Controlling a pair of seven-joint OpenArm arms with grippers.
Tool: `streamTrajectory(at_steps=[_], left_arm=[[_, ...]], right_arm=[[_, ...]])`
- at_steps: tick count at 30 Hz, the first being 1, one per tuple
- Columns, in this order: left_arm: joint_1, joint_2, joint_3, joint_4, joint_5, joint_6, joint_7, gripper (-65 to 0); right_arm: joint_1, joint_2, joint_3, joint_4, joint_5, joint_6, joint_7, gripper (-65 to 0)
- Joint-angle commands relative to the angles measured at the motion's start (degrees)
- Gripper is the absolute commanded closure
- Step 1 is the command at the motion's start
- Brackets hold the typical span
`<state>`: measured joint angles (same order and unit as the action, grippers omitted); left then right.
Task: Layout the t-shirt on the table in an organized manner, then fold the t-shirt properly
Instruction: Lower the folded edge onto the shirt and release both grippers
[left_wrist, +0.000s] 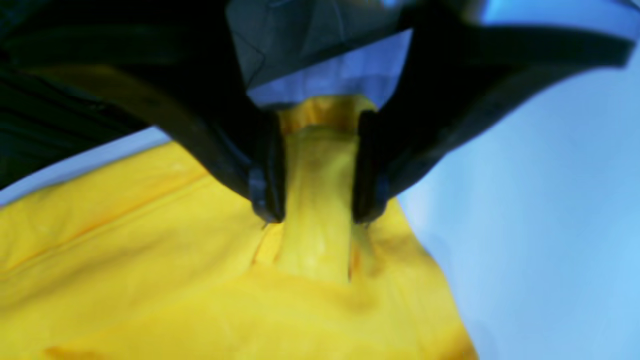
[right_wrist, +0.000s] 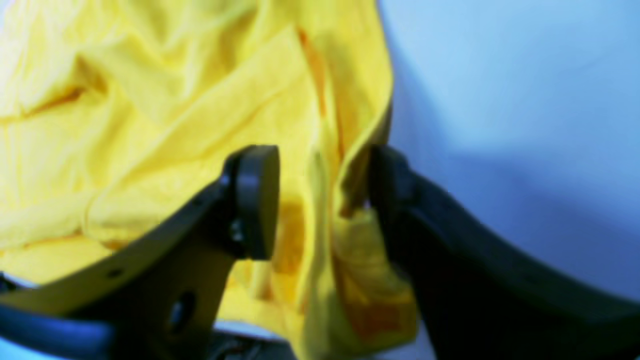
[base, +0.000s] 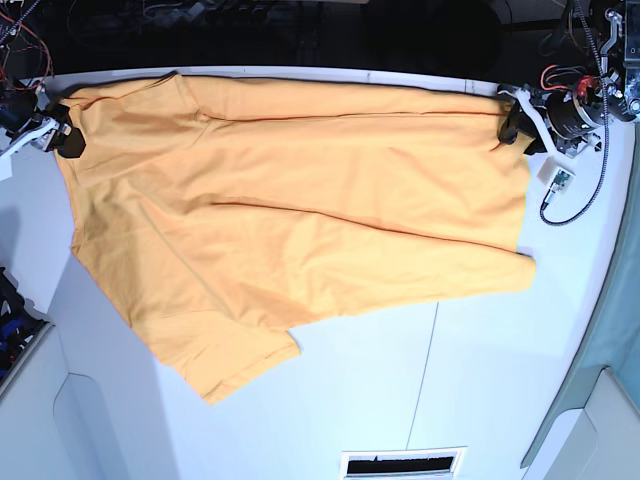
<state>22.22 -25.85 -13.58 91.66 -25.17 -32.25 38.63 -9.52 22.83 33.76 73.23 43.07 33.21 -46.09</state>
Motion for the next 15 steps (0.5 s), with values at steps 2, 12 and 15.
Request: streamTrajectory(at_steps=[2,12,15], left_arm=[[-0.11,-0.98,-2.36,2.58,-0.96,0.13,-0.63,-25.6],[-3.69,-2.89,-7.76,7.17,-4.63,2.69,-2.43,-25.6],[-6.25,-2.89,-7.43,6.16,-4.96,2.75,-2.71,-25.7]], right_arm=[[0.61,1.29,1.66,1.31,1.07,0.15,2.60,-28.9],[9.03,1.25,5.09,1.25,-2.54,-0.07,7.13,-28.9],[14.05,1.25,4.22,1.18,-5.92,-1.42,8.83,-28.9]])
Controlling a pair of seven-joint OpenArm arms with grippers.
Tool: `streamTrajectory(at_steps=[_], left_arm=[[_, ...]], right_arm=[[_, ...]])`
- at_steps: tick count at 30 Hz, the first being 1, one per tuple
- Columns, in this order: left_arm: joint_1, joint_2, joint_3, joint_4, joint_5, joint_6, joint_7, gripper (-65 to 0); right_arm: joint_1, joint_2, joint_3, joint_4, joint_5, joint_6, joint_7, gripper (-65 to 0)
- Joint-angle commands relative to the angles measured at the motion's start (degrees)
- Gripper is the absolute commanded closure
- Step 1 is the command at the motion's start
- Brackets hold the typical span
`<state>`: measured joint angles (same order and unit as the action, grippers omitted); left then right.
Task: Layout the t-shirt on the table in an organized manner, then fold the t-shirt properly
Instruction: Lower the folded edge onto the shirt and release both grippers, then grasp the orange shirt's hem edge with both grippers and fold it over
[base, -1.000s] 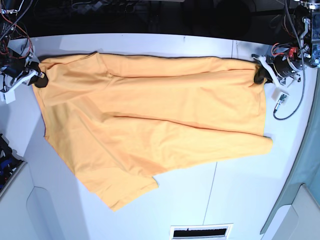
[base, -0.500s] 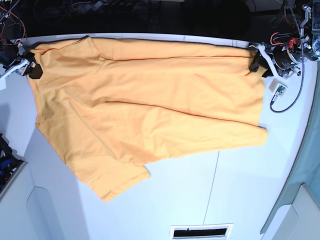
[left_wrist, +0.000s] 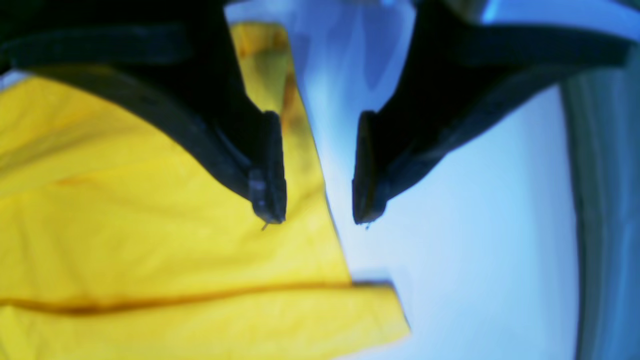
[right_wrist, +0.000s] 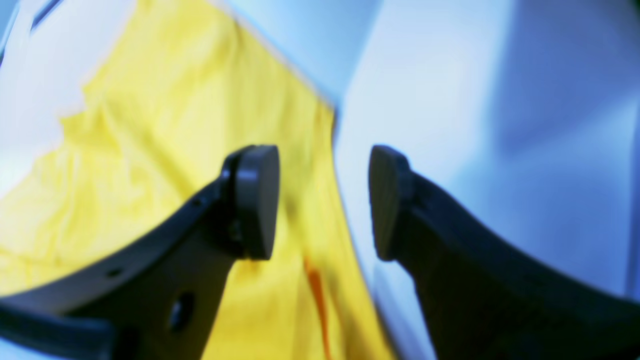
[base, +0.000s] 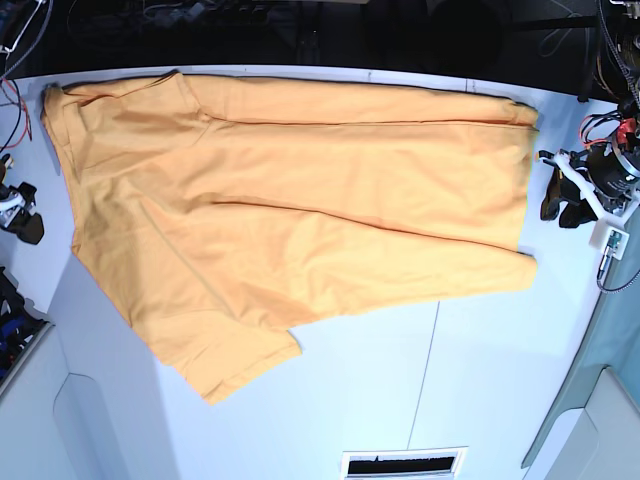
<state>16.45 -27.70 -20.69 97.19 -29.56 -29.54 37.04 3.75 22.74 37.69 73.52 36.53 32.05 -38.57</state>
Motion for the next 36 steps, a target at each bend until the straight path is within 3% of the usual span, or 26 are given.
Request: streamTrajectory(at_steps=[1,3,8,13,17,20,25,31,33,36], left_arm=[[-1.64,-1.05,0.15,-0.35,-0.57,0.55,-1.33,-25.7],[-4.61,-1.07,1.77,-3.39,-0.42,2.12,-1.70,-25.9],[-15.28,-1.07,8.09,-16.17,2.05,2.08,-3.74,-32.3],[-28.33,-1.88,13.33,-32.20,5.49,2.08,-6.67,-32.3],[-36.96,-2.62,14.86,-44.76,7.10,1.84,-9.29,-32.3],[-40.72,-2.62,15.87,-52.70,8.46,1.66,-12.11,-32.3],[-41.48,-2.29,19.06,-57.86,9.07,-0.31,-15.82,-32.3],[-41.40,-0.17,19.82,-57.83,9.14,-0.28,-15.06,-32.2],[-41.03,0.44,20.46,-57.83,9.29,-0.24,-14.73,-28.0],[-40.81,1.07,22.23,-57.83,10.05,0.17,-14.75,-13.4]], right_arm=[[2.64,1.33,-0.46,0.55,-0.72,-0.68,2.14,-28.9],[6.75,1.36,-2.62,-1.42,-4.13,-0.81,3.82,-28.9],[18.56,1.38,-10.54,-13.90,-12.76,-1.95,10.60,-28.9],[29.29,1.73,-18.43,-32.87,-23.96,-7.34,21.62,-28.9],[32.81,2.95,-22.10,-44.61,-26.51,-9.18,27.17,-29.0],[32.57,3.23,-22.45,-48.28,-26.69,-8.70,28.50,-29.0],[32.61,2.73,-22.47,-50.25,-26.64,-2.60,28.52,-29.0],[32.54,1.27,-22.47,-50.23,-27.02,-2.01,28.48,-28.9],[32.52,0.39,-22.47,-50.23,-27.87,-1.97,28.46,-28.9],[32.20,-0.57,-22.47,-50.23,-28.20,-0.63,28.28,-28.9]])
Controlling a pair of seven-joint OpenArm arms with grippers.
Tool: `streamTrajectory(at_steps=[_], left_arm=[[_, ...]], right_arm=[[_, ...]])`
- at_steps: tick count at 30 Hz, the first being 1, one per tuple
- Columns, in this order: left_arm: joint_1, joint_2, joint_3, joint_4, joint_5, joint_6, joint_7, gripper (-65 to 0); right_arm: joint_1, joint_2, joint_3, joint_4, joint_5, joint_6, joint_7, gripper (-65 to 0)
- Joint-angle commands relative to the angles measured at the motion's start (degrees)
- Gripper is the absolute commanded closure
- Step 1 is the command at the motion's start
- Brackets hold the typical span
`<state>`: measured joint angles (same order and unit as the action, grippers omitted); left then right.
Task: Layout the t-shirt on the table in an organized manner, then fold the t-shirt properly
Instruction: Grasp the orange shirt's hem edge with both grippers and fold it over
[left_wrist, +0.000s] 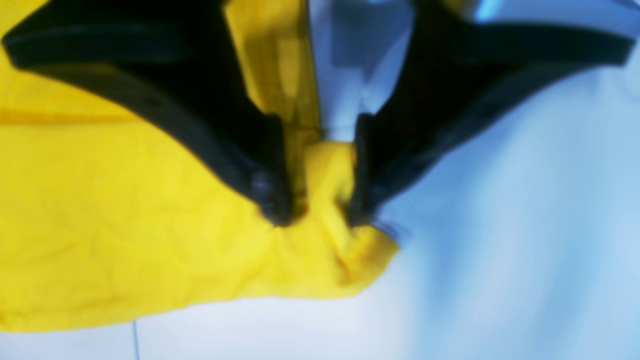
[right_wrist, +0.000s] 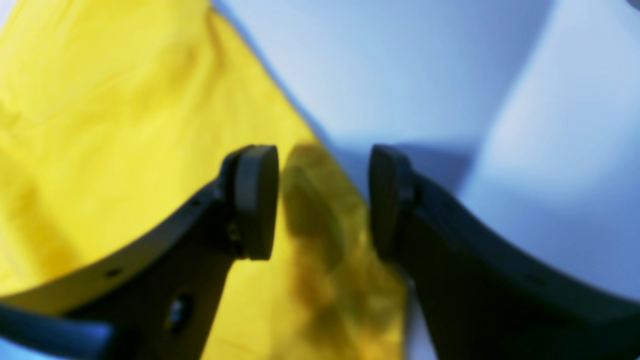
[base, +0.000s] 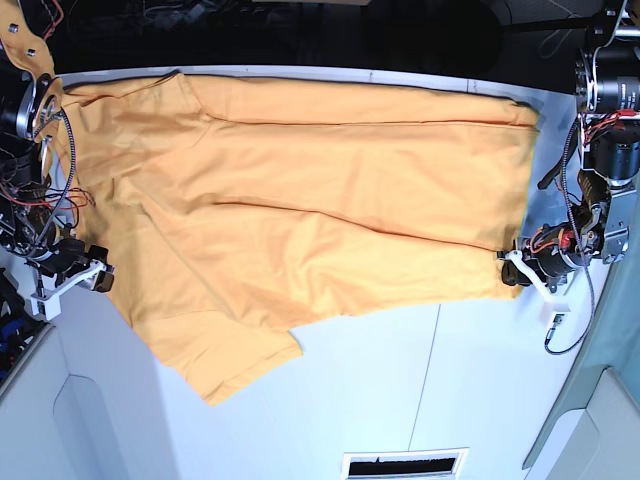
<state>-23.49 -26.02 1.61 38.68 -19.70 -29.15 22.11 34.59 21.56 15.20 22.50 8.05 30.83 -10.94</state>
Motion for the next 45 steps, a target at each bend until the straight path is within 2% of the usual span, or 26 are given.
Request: streamTrajectory(at_steps=[1,3,4,7,9,10,12,16,21,24,26,30,38,43,44,45], left_arm=[[-0.87,-0.55,0.61,0.68,0.46,0.28,0.17,-9.8],[-0.96,-0.52,1.55,0.68,0.59,0.94,0.15,-1.9],[-0.96,-0.52,1.81,0.68,0.87,1.09,-0.04,0.0],[-1.01,-0.55,1.81,0.72,1.18,1.03,-0.31,0.0],[-1.27,-0.68,1.81,1.01,1.16,1.01,-0.31,0.0],[-1.33,-0.70,1.81,1.51,1.16,0.83,-0.26,0.0],[-1.42,-0.83,1.81,3.32,1.16,0.52,0.35,0.0],[-1.40,-1.16,1.81,8.68,1.11,0.39,3.65,0.0],[-0.50,-3.41,1.79,16.90,-0.09,0.42,8.02,0.0],[1.95,-6.62,1.79,22.73,-2.32,0.37,8.22,0.0],[4.11,-8.50,1.79,26.91,-3.63,-1.03,9.66,0.0],[8.96,-10.67,1.79,33.48,-5.18,-3.50,11.61,0.0],[18.40,-11.28,1.79,36.65,-5.09,-3.56,12.44,0.0],[21.42,-10.97,1.81,36.65,-5.09,-3.67,12.33,0.0],[21.64,-10.93,1.81,36.65,-5.09,-3.67,12.20,0.0],[21.75,-10.80,1.81,36.65,-5.09,-3.65,12.17,0.0]], right_arm=[[1.07,0.33,0.02,0.79,0.28,0.74,0.66,-28.9],[0.50,-0.15,0.02,0.79,0.24,0.90,0.61,-27.4],[0.15,-0.22,0.02,0.79,0.31,0.90,0.63,-24.9],[-0.35,-0.31,0.04,0.83,0.26,0.87,0.87,-13.8],[-0.55,-0.28,0.04,1.18,0.28,0.92,3.30,-2.7],[-0.66,-0.24,0.04,1.51,0.26,0.92,5.07,0.0],[-0.81,0.02,0.04,2.84,0.28,1.40,6.91,0.0],[-0.83,0.57,0.04,6.88,0.28,2.01,6.47,0.0],[-3.08,1.22,0.04,16.22,2.08,2.01,-0.07,0.0],[-7.67,2.89,0.07,24.00,7.45,2.01,-3.06,0.0],[-11.56,4.46,0.24,29.14,10.14,2.01,-3.06,0.0],[-18.91,6.67,0.79,37.00,12.00,2.01,-3.06,0.0],[-32.46,6.80,6.34,41.83,15.78,1.99,-3.06,0.0],[-36.44,5.68,9.07,41.75,18.05,1.99,-3.06,0.0],[-36.68,5.46,9.09,41.66,17.94,1.95,-3.02,-2.8],[-36.68,5.18,9.11,41.66,18.08,1.86,-2.93,-13.6]])
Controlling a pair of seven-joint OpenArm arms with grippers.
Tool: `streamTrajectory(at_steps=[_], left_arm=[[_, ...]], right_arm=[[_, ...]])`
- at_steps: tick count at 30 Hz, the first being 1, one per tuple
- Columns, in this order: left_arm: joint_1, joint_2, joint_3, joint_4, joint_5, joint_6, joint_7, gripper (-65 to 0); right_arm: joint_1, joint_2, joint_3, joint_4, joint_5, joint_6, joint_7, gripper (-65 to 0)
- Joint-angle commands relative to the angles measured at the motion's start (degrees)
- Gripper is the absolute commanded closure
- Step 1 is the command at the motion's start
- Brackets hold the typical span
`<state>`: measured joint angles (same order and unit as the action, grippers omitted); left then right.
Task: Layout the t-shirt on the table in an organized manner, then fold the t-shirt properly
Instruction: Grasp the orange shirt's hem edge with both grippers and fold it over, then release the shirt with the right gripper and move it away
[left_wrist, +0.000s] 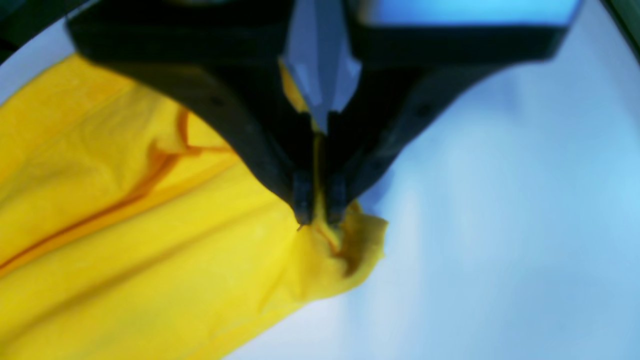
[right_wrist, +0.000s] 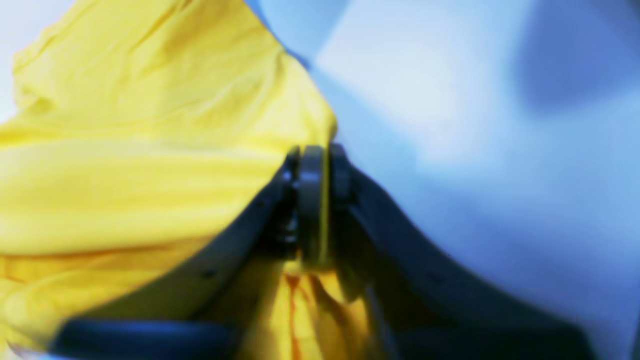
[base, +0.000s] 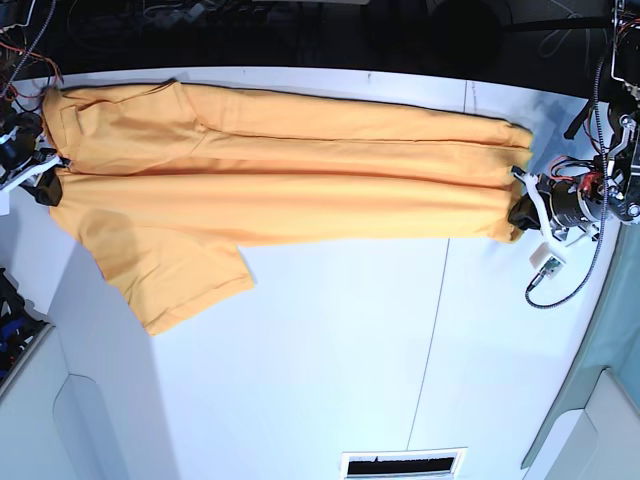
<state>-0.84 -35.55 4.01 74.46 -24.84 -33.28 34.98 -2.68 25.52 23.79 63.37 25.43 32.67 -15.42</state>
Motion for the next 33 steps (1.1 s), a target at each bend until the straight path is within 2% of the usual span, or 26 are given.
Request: streamTrajectory(at_steps=[1,2,3,4,10,13,17,20,22,25,29,33], left_arm=[[-0.90,-1.11,-0.59,0.87,0.07,0.46,-0.68,0.0],[-0.92,-0.94,-0.59,0.87,0.09,0.46,-0.66,0.0],[-0.92,-0.72,-0.59,0.87,0.26,0.46,-0.68,0.0],[-0.92,-0.50,-0.59,0.87,0.26,0.46,-0.68,0.0],[-0.81,-0.15,-0.59,0.87,0.26,0.44,-0.61,0.0],[-0.70,-0.17,-0.59,0.87,0.26,0.44,-0.46,0.0],[-0.74,-0.17,-0.59,0.87,0.24,0.42,-0.44,0.0],[-0.72,-0.15,-0.59,0.87,0.24,-0.68,-0.39,0.0],[-0.74,-0.15,-0.59,0.87,0.24,-0.87,-0.39,0.0],[-0.74,-0.15,-0.59,0.87,0.22,-0.85,-0.42,0.0],[-0.87,-0.09,-0.59,0.87,0.15,-0.85,-0.50,0.0],[-0.87,0.63,-0.59,0.87,0.20,-0.85,-0.42,0.0]], right_arm=[[0.66,1.03,0.52,0.79,0.81,-0.26,1.81,-24.5],[1.05,0.96,0.52,0.79,1.53,-0.50,2.03,-33.2],[1.49,0.98,0.52,0.79,2.01,-1.20,2.14,-38.7],[2.27,0.98,0.72,0.81,2.10,-1.42,2.40,-40.5],[9.97,0.76,2.71,0.79,1.95,-2.43,2.32,-40.4],[14.80,-0.55,2.03,-0.09,-1.60,-3.82,2.32,-40.4],[22.49,-1.75,-3.21,-8.31,-6.80,-7.48,3.06,-40.3],[28.48,-1.70,-8.50,-20.20,-12.07,-8.48,6.95,-40.3],[31.52,-1.73,-11.26,-28.41,-13.27,-8.04,8.96,-40.3],[33.77,-1.99,-13.86,-36.92,-13.03,-3.82,9.60,-40.3],[33.42,-3.87,-14.34,-38.21,-13.03,0.90,9.60,-40.3],[33.46,-6.10,-14.45,-37.38,-13.03,1.25,9.57,-40.3]])
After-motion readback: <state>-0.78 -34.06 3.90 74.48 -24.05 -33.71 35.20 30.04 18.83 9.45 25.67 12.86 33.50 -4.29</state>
